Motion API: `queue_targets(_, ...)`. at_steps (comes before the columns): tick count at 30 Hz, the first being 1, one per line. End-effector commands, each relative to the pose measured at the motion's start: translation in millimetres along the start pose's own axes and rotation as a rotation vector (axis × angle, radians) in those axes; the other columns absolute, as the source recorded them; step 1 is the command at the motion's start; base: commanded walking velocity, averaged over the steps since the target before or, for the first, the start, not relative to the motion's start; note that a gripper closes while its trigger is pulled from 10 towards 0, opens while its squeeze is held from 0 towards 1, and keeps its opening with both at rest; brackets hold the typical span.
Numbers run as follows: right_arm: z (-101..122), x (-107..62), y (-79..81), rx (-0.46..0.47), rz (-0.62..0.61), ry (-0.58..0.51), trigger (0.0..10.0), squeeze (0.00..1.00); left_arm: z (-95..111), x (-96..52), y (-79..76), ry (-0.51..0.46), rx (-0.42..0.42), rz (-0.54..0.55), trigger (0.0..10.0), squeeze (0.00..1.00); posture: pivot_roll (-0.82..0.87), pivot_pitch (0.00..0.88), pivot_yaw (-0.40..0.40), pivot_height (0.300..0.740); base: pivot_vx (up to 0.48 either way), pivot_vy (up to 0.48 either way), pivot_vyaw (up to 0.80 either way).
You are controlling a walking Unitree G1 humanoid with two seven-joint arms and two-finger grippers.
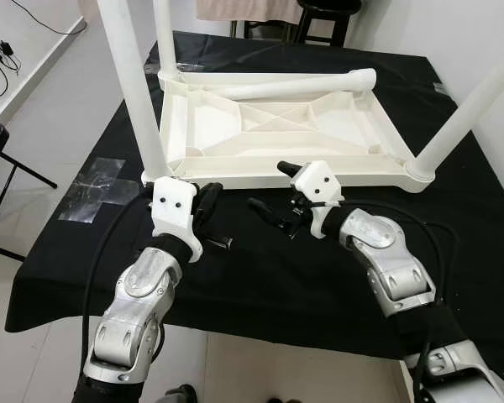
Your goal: Building children table
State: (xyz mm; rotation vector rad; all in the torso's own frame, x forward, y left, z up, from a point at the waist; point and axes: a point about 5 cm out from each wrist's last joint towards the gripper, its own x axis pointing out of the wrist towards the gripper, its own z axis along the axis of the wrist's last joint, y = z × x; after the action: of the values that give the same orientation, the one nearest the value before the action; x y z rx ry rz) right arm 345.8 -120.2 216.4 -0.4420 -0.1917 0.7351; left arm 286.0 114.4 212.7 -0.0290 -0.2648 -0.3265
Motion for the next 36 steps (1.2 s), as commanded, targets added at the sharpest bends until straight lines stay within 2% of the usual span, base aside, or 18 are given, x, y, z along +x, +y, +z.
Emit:
queue_targets(1,-0.8,0.9,0.3,-0.011,0.012,0.009,10.0,0.00,-4.6,-2.4,-2.7,0.013,-0.004,-0.006,10.0,0.00,-0.01,0.217,-0.115,0.740,0.000,0.000,0.80)
queue_targets(19,-3.2,0.0,-5.1,0.009,-0.033,0.014,10.0,0.00,-4.5,-2.5,-4.0,0.014,-0.002,-0.018,10.0,0.00,-0.01,0.216,-0.111,0.740,0.000,0.000,0.80)
queue_targets(22,-6.4,0.1,-12.3,-0.016,-0.114,0.039,10.0,0.00,-5.8,-2.6,-5.8,0.020,-0.004,-0.028,10.0,0.00,0.00,0.215,-0.107,0.740,0.000,0.000,0.00)
queue_targets(28,-11.2,-0.7,-17.7,-0.026,-0.145,0.082,10.0,0.00,-6.0,-2.3,-7.6,0.022,-0.007,-0.036,10.0,0.00,0.00,0.217,-0.107,0.740,0.000,0.000,0.00)
queue_targets(32,-13.0,-0.3,-19.9,-0.055,-0.129,0.110,10.0,0.00,-6.6,-3.2,-8.0,0.025,-0.009,-0.041,10.0,0.00,0.01,0.219,-0.106,0.740,0.000,0.000,0.00)
queue_targets(33,-14.4,0.2,-21.8,-0.102,-0.099,0.148,10.0,0.00,-7.4,-4.2,-8.5,0.029,-0.010,-0.044,10.0,0.00,0.01,0.224,-0.105,0.740,0.000,0.000,0.00)
queue_targets(36,-17.9,2.0,-28.4,-0.158,-0.045,0.237,10.0,0.00,-8.3,-5.6,-10.0,0.035,-0.014,-0.051,10.0,0.00,0.01,0.229,-0.108,0.740,0.000,0.000,0.00)
